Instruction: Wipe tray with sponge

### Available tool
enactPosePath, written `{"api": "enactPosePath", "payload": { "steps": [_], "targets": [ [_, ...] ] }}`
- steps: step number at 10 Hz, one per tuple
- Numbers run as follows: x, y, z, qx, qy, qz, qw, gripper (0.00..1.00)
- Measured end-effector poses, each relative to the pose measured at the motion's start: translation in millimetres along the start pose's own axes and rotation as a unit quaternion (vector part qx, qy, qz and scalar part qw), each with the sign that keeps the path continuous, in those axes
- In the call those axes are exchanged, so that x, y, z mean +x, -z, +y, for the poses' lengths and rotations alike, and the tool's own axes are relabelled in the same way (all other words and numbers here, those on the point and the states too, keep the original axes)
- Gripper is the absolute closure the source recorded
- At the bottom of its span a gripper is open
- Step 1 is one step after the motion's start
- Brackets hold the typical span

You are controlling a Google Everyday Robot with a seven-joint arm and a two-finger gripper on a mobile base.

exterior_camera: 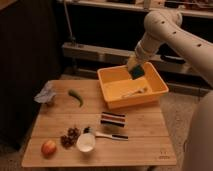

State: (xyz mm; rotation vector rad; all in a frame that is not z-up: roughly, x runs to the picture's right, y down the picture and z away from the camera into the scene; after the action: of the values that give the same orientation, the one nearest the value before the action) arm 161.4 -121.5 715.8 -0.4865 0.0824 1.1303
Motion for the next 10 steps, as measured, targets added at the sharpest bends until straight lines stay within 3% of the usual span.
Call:
{"api": "enactPosePath", "payload": {
  "steps": [5, 8, 10],
  "targets": [
    [-7.7, -8.9, -2.7, -0.003, 0.004, -0.003, 1.0000, 1.00],
    [-46.5, -31.6, 8.6, -0.034, 0.019, -0.013, 0.9992, 1.00],
    [-51.8, -54.9, 3.2, -0.050, 0.019, -0.007, 0.9986, 1.00]
  ]
}}
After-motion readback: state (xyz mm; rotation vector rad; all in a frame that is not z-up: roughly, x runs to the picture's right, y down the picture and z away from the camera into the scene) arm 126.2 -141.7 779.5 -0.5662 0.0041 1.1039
